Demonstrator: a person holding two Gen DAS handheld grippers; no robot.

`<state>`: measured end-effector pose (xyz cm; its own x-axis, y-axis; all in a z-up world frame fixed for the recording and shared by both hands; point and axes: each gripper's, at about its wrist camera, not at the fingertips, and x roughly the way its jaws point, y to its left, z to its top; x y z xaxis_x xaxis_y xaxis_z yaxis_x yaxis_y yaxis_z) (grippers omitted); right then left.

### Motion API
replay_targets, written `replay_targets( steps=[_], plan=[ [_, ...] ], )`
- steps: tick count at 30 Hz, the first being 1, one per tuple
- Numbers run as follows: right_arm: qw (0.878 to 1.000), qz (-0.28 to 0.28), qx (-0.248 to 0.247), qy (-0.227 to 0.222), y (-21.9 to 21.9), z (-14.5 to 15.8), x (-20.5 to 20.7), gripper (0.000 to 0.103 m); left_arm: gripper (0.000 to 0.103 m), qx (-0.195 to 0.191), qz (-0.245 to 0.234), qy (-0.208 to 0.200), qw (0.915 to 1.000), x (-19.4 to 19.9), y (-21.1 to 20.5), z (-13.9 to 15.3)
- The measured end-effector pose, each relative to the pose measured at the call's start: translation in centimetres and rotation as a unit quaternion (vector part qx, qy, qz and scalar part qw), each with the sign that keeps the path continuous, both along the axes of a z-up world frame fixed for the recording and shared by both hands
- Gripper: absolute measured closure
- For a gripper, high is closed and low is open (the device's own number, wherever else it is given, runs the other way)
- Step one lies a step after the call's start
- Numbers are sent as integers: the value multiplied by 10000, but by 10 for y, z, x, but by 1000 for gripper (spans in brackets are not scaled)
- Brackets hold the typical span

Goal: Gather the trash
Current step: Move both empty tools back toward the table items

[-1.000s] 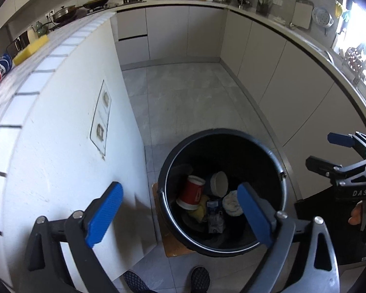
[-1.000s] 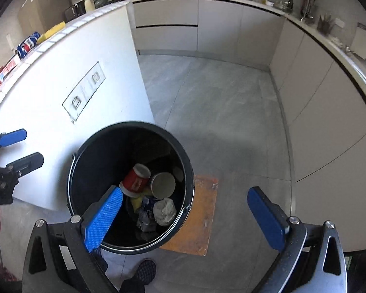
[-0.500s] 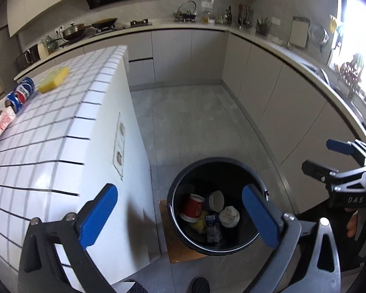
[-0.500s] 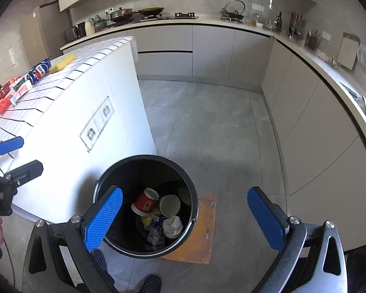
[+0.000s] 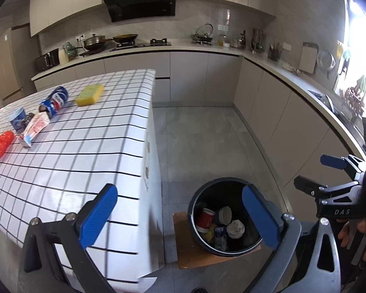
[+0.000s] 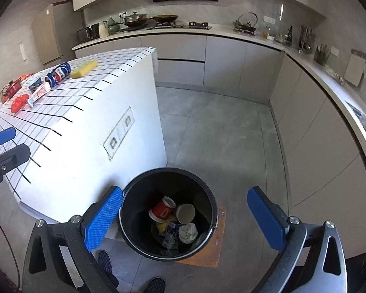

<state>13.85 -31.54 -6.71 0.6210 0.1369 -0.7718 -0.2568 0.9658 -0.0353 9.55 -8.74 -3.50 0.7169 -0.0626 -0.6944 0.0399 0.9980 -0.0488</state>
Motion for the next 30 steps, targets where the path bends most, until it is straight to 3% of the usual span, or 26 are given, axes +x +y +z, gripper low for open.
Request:
replay_targets(
  steps=[15, 30],
  plan=[
    [9982, 528, 77, -263, 92, 33, -5, 0, 0, -174, 685, -205, 9973, -23, 101, 5],
    [9884, 1422, 236, -488, 259, 54, 1, 0, 0, -188, 1650, -345, 9855, -48, 231, 8]
  ],
)
